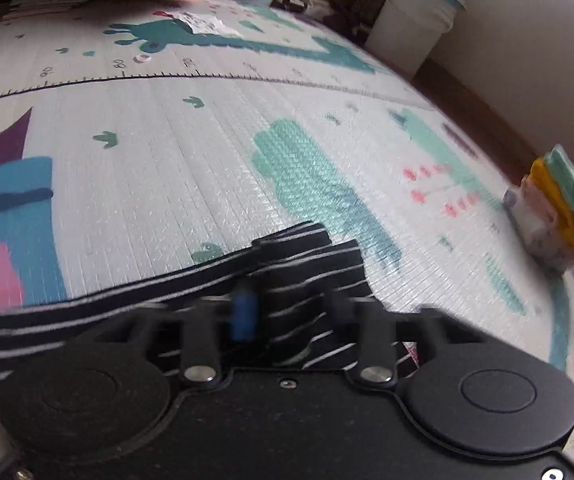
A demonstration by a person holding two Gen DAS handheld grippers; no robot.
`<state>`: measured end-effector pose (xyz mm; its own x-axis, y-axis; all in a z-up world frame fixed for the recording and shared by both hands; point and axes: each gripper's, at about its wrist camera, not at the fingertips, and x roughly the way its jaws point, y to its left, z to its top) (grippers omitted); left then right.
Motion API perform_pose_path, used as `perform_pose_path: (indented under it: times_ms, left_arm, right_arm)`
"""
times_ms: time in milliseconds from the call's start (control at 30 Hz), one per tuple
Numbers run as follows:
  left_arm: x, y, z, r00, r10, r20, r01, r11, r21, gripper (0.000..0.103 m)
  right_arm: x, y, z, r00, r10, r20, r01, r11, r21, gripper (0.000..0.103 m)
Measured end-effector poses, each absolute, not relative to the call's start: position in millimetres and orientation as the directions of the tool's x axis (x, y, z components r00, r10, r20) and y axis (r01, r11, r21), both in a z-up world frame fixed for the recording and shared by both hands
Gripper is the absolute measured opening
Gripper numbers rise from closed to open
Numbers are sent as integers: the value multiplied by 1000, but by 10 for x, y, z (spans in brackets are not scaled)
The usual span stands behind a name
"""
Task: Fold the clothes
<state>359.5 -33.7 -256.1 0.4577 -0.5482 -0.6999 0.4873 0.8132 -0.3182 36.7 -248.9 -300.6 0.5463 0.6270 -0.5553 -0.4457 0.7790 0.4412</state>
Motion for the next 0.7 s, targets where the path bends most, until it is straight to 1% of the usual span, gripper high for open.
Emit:
perform_pose_path:
  times_ms: [67,167,200,300,333,367,467,533,633,667,700]
  left_arm:
    - [3568,-327,-2483,470,-590,-657,512,788,-342,8]
    - [3539,-183,-2361,521,-661,-541,489,750,-445,8]
    - [3554,-158,-2382,530,-653,-541,469,757,-454,8]
    - [3613,-183,-2579,510,-574,-641,420,816,-397,8]
    - [3623,-189,-2642,500,-552,-667,409,829,-380,8]
    - [3618,-193,-2666,499,-545,-674,402,834,-377,8]
    - [3588,-214,-2657,507,-534,-677,400,841,-365,8]
    - [3577,-200,-2605,522,-538,-662,392,841,-374,9]
    - [3497,-123,-2422,571,-587,-574,388,809,-442,9]
    - [3493,-134,-2425,572,-585,-575,385,810,-442,9]
    - [3505,-170,-2469,563,-570,-598,381,821,-425,8]
  right_arm:
    - [374,-2501,-3017,544,630,-555,-443,777,448,53]
    - [384,-2518,-3036,540,634,-554,-439,773,457,53]
    - [384,-2523,-3046,539,637,-551,-440,771,460,53]
    - [388,-2544,-3056,535,645,-546,-435,764,476,53]
    - [389,-2548,-3056,533,646,-546,-434,763,479,53]
    - [387,-2552,-3055,532,647,-546,-433,762,481,53]
    - [375,-2562,-3047,531,648,-546,-429,761,486,53]
    - [368,-2569,-3042,529,648,-548,-426,761,489,53]
    - [369,-2576,-3048,525,644,-557,-417,765,491,53]
    - [376,-2593,-3061,525,648,-552,-406,761,506,53]
    - [388,-2621,-3079,526,655,-543,-390,753,530,53]
